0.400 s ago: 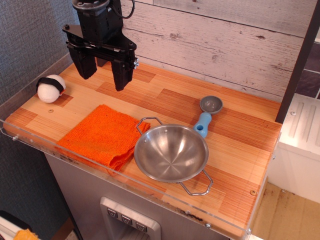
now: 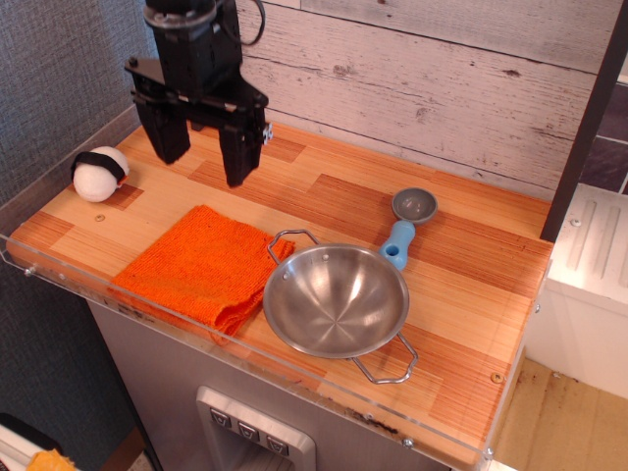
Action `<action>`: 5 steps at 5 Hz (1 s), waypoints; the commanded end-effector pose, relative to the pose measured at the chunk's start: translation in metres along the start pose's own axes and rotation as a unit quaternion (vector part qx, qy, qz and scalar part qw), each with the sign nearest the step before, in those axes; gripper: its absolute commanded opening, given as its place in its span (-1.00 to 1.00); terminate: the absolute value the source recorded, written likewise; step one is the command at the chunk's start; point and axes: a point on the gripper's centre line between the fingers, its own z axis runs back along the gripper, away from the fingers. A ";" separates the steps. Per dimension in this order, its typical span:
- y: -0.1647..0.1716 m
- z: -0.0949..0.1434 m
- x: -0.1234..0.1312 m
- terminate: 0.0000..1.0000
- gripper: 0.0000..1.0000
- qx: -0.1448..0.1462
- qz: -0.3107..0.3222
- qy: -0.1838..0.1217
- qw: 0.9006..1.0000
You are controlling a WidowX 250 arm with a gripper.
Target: Put the blue handled spoon on the orange rag.
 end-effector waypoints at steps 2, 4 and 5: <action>0.018 0.005 0.009 -1.00 1.00 0.003 0.025 -0.043 0.999; -0.038 0.009 0.052 -1.00 1.00 -0.003 0.019 -0.086 0.996; -0.066 -0.005 0.067 -1.00 1.00 -0.010 0.011 -0.093 0.996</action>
